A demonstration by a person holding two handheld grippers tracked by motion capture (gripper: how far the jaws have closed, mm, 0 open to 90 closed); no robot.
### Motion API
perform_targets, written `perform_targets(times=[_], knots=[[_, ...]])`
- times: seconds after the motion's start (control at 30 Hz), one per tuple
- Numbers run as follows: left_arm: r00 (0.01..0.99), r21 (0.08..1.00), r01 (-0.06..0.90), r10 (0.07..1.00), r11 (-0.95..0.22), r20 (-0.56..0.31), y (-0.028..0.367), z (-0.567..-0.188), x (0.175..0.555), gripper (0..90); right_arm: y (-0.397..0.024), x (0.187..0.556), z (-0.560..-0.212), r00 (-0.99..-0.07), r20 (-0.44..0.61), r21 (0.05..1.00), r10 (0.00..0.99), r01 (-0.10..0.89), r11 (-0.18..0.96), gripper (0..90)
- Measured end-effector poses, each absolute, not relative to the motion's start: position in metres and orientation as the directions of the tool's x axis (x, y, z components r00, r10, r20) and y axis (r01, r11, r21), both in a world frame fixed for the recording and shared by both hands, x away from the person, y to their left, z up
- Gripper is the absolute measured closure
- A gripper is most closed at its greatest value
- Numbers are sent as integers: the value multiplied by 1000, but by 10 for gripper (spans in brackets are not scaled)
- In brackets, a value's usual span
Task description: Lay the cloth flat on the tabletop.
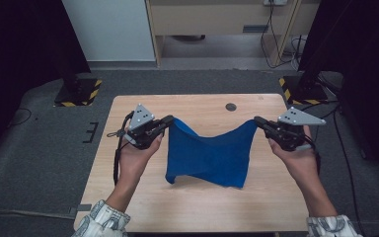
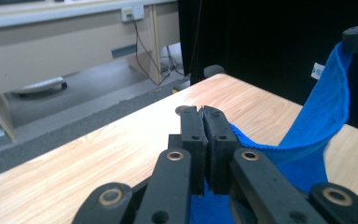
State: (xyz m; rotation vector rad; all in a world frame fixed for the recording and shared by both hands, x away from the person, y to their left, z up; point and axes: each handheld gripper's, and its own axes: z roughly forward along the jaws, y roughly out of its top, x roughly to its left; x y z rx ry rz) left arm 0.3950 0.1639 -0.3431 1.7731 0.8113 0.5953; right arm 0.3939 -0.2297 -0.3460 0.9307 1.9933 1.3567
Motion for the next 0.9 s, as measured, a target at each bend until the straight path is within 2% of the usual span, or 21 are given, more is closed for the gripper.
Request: perform_targets(times=[0.37, 0.57, 0.9], knots=[[615, 930, 292, 788, -222, -5, 162, -368, 425, 874, -220, 431, -378, -580, -42, 916, 813, 303, 263, 894], [585, 917, 330, 811, -225, -11, 161, -383, 441, 873, -218, 443, -389, -535, -34, 909, 844, 335, 248, 894], [550, 894, 381, 835, -235, -15, 161, -407, 459, 873, -205, 461, -410, -537, -35, 889, 843, 369, 272, 894]])
